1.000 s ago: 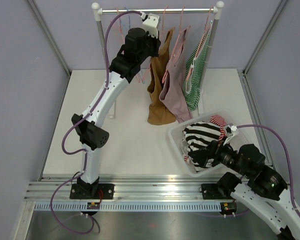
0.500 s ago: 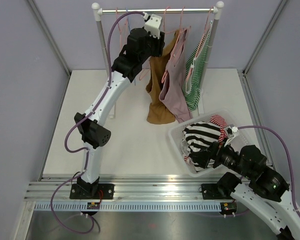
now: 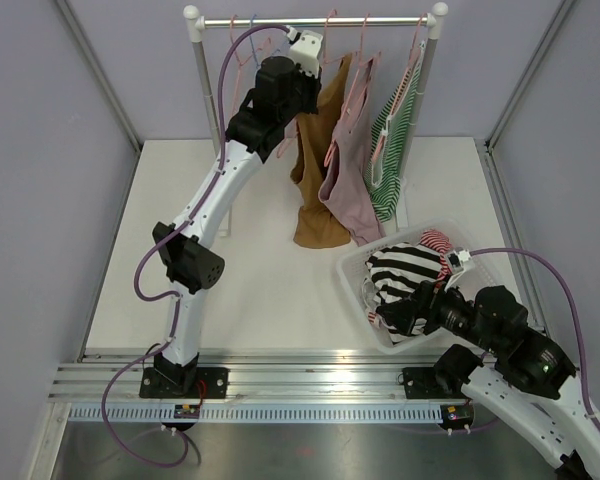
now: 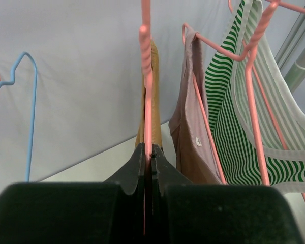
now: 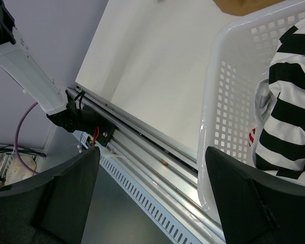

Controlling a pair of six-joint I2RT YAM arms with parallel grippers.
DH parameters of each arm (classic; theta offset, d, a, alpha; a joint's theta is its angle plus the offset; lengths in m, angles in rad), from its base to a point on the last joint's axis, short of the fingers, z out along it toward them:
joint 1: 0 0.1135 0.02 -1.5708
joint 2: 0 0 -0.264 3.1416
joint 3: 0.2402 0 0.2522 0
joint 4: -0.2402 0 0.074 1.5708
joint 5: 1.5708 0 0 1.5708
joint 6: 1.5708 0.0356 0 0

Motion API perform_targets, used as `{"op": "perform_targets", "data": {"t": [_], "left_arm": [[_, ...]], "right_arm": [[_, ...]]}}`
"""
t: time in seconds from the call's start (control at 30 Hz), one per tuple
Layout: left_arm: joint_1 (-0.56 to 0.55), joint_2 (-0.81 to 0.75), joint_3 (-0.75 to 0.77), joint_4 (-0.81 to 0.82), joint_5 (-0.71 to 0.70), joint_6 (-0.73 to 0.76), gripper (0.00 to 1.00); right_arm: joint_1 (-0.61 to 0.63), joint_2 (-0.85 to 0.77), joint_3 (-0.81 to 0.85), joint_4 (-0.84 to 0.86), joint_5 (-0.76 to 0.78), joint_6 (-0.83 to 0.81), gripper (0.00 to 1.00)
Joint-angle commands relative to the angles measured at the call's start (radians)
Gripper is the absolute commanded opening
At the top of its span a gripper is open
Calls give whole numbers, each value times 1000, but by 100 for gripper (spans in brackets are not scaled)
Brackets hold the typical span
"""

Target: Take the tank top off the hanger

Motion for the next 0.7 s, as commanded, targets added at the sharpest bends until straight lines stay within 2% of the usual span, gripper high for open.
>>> {"op": "perform_targets", "data": {"t": [0.0,0.07,0.27,0.33,0.4,0.5,0.57,0.67], "left_arm": [[3,-7,60,80,16,-4,1],[3,-8,62,78,16,-4,16],[2,-4,62,77,19,5,21],[2,-1,60,75,24,5,20],[2,2,59,75,27,8,11],[2,9,60,77,38,6,8],[2,12,59,74,38,6,0],[2,12,60,70,34,2,0]], "right_arm": [[-4,19,3,63,-14,-11,92],[-5,16,-12,78,-17,-6,92],[-4,28,-11,86,-22,-8,92],[-4,28,-9,83,-20,-9,92],[-4,28,-6,83,-20,-9,92],[-4,30,-8,80,-19,-8,92],[-4,28,-11,78,-16,-9,92],[-4,24,-12,78,-16,-6,92]]}}
